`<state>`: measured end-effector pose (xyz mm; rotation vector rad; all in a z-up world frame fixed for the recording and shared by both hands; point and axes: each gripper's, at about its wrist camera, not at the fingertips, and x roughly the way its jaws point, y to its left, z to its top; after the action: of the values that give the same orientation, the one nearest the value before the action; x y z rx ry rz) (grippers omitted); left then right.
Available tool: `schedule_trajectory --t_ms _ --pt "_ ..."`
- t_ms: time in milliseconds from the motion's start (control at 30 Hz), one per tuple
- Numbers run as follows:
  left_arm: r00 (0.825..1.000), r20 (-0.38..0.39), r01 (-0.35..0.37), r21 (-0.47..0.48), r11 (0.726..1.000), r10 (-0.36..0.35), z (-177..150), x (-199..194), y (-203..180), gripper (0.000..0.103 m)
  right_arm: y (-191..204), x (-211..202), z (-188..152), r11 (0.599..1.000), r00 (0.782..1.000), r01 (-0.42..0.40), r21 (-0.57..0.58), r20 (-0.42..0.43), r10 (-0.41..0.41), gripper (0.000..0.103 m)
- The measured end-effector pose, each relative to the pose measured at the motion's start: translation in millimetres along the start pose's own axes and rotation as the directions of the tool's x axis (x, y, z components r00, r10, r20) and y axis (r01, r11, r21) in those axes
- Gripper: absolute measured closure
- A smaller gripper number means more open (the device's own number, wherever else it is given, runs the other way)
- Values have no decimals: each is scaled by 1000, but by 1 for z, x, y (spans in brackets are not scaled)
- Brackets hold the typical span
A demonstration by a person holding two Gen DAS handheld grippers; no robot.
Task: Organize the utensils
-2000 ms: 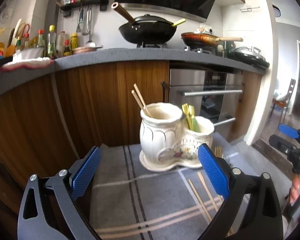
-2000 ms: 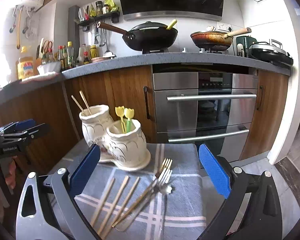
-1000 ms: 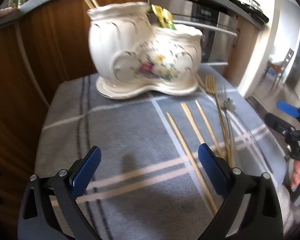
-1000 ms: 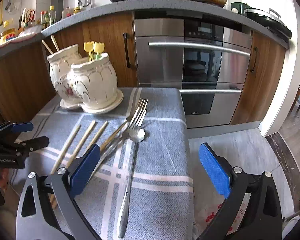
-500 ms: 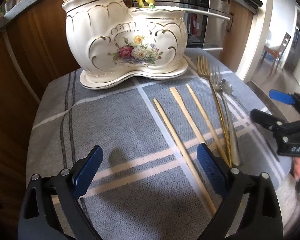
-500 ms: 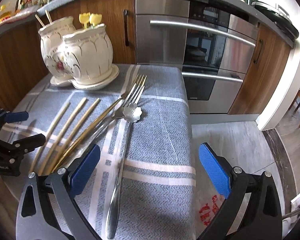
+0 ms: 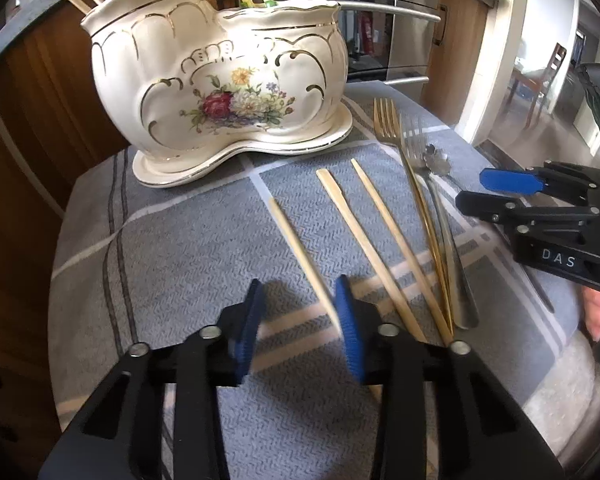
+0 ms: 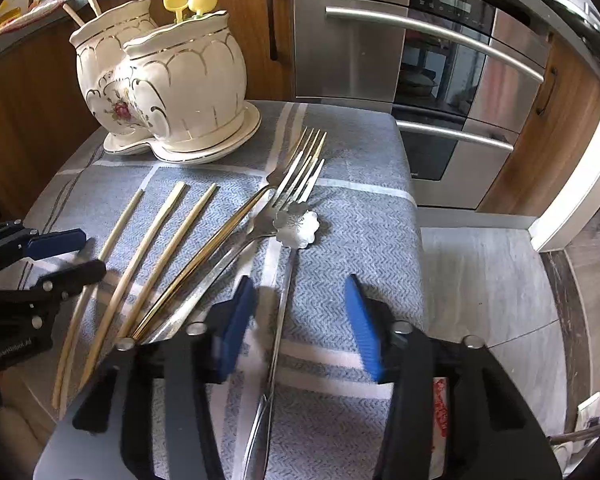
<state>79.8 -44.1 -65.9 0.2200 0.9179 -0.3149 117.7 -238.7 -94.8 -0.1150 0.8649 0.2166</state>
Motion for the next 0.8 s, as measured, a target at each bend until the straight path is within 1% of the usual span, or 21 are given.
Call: schedule_trajectory --t_ms 33,67,100,133,167,233,367,433,500,567,633,667,767,800 --pt "1000 0 1 4 1000 -1 1 0 1 78 0 0 1 1000 1000 -4 -2 -3 4 68" --pt "1000 -1 0 11 1000 0 2 1 2 81 0 1 2 1000 1000 -6 0 -7 6 75" --pt "1000 -1 -1 17 1000 1 3 2 3 87 0 1 3 1000 1000 -8 2 -11 8 79" --pt "1000 -2 1 22 1000 -1 3 2 4 93 -1 1 3 1000 1000 -11 4 -14 11 86" --pt "1000 -2 5 28 1000 -5 4 3 5 93 -1 0 4 1000 1000 -15 9 -15 15 93" --pt "1000 -3 10 45 999 -10 3 2 5 93 -3 0 3 999 1000 -25 20 -15 25 98" --pt "1000 -11 17 59 998 -17 1 -2 9 97 -5 -4 -1 998 999 -46 34 -8 46 100" --pt "999 -24 25 34 999 -25 0 -2 14 97 -5 -4 -2 998 999 -52 36 -10 53 100" --pt "999 -31 37 1 999 -37 0 -2 18 97 -3 -4 -3 999 999 -44 22 -13 44 100" --pt "999 -31 34 5 999 -34 0 -2 17 96 0 -4 -2 1000 1000 -23 3 -21 24 99" --pt "999 -28 26 18 999 -26 0 -2 15 93 5 -4 -2 999 1000 4 -35 -25 -5 96" --pt "999 -26 22 23 999 -22 -1 -3 14 93 6 -5 -2 999 1000 11 -49 -23 -12 96" --pt "1000 -19 17 24 1000 -16 -1 -2 13 93 6 -4 -3 999 1000 10 -52 -13 -10 96" --pt "1000 -16 14 28 999 -14 -1 -2 13 95 5 -4 -3 999 1000 1 -45 -11 -2 98"
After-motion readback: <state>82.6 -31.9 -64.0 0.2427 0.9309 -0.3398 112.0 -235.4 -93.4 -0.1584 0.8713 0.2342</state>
